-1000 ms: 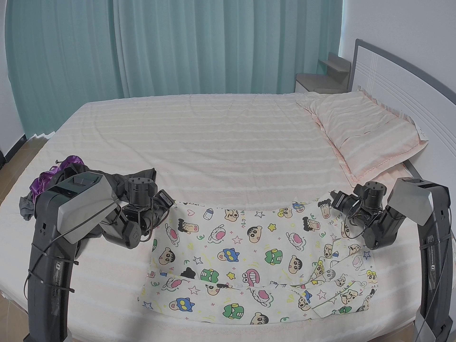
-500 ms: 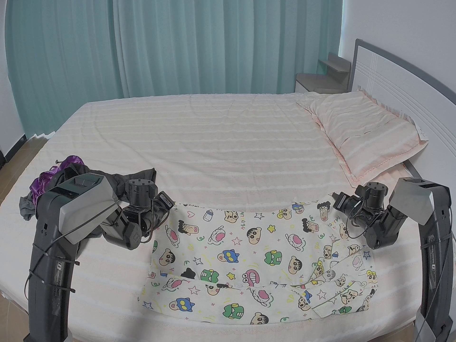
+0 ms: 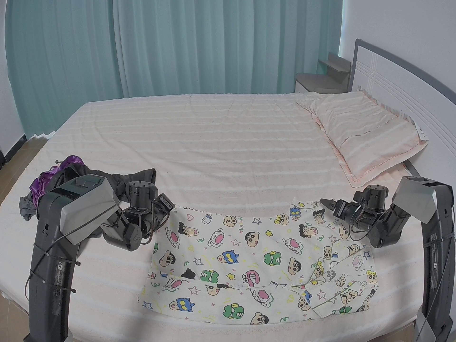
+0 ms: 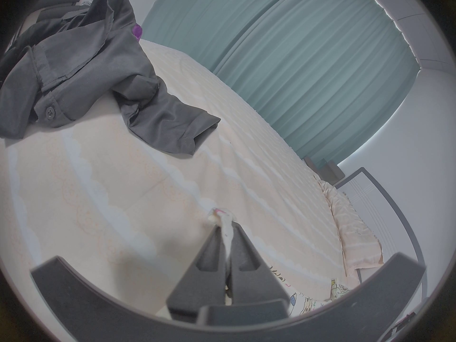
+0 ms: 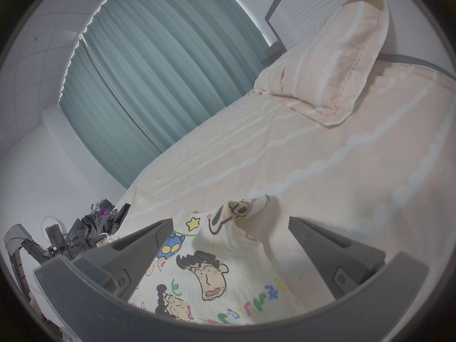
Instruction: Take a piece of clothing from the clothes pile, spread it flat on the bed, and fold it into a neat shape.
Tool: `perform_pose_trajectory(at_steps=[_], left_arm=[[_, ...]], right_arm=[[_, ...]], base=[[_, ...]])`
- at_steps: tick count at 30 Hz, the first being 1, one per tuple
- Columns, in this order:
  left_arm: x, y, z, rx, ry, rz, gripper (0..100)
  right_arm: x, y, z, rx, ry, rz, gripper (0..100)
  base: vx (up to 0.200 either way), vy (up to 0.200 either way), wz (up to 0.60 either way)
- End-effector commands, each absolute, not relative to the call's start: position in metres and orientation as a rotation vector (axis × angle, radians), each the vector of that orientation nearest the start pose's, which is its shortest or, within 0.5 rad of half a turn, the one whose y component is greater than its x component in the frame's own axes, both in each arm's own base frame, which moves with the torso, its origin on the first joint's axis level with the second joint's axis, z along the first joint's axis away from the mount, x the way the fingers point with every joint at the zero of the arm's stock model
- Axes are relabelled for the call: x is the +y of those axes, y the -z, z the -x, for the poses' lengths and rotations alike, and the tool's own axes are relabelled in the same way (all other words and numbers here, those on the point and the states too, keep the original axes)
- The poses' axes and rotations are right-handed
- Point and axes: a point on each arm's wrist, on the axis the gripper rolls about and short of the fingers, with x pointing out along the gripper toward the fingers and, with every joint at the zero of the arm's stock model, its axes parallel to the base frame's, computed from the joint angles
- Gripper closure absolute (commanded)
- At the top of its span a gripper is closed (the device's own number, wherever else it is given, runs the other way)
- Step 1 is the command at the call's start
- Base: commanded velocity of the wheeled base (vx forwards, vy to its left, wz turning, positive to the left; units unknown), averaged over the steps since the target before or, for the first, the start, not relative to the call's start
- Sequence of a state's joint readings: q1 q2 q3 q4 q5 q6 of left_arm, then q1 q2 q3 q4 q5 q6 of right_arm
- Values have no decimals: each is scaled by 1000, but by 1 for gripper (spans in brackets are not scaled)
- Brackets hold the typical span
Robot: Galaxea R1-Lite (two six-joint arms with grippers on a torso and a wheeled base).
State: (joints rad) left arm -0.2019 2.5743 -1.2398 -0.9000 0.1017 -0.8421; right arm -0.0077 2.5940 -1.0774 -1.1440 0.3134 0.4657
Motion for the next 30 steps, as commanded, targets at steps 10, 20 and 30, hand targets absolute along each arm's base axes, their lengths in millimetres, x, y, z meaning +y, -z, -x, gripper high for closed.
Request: perform_pose_trajectory(at_steps=[10,20,30], left_arm=[[-90,35,-451,447,-90,763,100],[-90,36,-450,448,-91,761,100],[-89,33,-451,435,-90,763,100]], right_arm=[[19,60,-464,561,-208,-518,0],[28,59,-466,566,-227,-513,100],[20,47,-470,458,-220,-624,100]], base=[[0,0,0],[0,0,0],[0,0,0]])
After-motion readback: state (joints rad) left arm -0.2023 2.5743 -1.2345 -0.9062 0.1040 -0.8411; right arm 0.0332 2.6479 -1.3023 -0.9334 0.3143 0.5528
